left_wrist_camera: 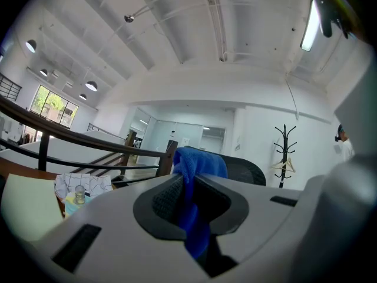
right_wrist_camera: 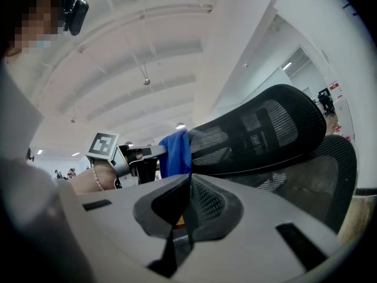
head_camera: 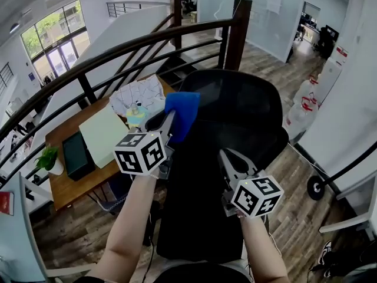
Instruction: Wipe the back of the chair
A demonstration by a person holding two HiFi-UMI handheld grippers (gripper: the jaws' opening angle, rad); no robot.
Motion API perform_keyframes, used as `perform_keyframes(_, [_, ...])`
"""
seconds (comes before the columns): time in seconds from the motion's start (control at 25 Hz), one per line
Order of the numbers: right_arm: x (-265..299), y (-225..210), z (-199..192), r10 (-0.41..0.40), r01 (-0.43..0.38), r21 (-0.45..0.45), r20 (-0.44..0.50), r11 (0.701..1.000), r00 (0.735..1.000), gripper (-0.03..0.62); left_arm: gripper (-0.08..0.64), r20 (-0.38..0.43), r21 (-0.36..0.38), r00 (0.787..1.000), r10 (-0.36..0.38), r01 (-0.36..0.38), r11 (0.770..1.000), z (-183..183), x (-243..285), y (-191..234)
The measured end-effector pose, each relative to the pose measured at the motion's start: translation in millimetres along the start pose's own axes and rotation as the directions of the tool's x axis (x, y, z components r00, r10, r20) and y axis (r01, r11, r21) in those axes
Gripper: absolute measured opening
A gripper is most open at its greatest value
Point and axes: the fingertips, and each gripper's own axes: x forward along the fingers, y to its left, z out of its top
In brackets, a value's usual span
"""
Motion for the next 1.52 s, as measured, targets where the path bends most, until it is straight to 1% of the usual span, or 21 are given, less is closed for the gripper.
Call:
perform_keyframes(0.16, [-5, -2, -5, -0.013, 0.014, 0.017, -0.001, 1.000, 1.000, 0.031, 0.049, -0.011, -0.003, 1.000, -0.002, 0.002, 1.000, -7, -11, 0])
perform_keyframes(0.32, [-15, -12, -9, -0.040, 0.040, 0.035, 0.001, 0.999, 0.999, 0.031, 0.049, -0.022, -0.013, 0.999, -0.037, 0.037, 0.999, -20, -17, -12])
perform_keyframes(0.48, [-30, -31, -12, -0.082, 0.081, 0.067, 0.018, 0.995, 0.996, 0.031, 0.049, -0.043, -0.026, 0.994, -0.102, 0.101, 0.995, -42, -16, -42])
perform_keyframes(0.64, [-51, -56, -17, -0.122, 0.118, 0.104, 0.032, 0.988, 0.992, 0.031, 0.049, -0.085, -0.031, 0.982, -0.167, 0.165, 0.986, -71, -3, -79])
perform_keyframes(0.8, [-79, -90, -22, -0.173, 0.167, 0.134, 0.037, 0.977, 0.984, 0.031, 0.049, -0.133, -0.040, 0.962, -0.240, 0.237, 0.971, -102, 20, -126])
perform_keyframes(0.88, [-95, -109, -23, -0.202, 0.194, 0.148, 0.039, 0.970, 0.979, 0.031, 0.048, -0.158, -0.043, 0.947, -0.280, 0.277, 0.960, -117, 35, -153])
perform_keyframes(1.08, [-131, -151, -31, -0.276, 0.265, 0.185, 0.034, 0.946, 0.961, 0.031, 0.048, -0.220, -0.055, 0.899, -0.378, 0.376, 0.925, -155, 72, -217])
perform_keyframes(1.32, [-153, -189, -42, -0.331, 0.318, 0.231, 0.022, 0.920, 0.943, 0.031, 0.048, -0.260, -0.062, 0.842, -0.473, 0.474, 0.878, -185, 116, -282])
perform_keyframes(1.4, [-155, -197, -46, -0.336, 0.323, 0.240, 0.015, 0.915, 0.942, 0.031, 0.048, -0.263, -0.061, 0.832, -0.488, 0.491, 0.869, -192, 128, -296])
perform_keyframes(1.52, [-154, -204, -50, -0.332, 0.320, 0.240, 0.008, 0.916, 0.943, 0.031, 0.048, -0.259, -0.052, 0.830, -0.493, 0.498, 0.866, -198, 145, -307])
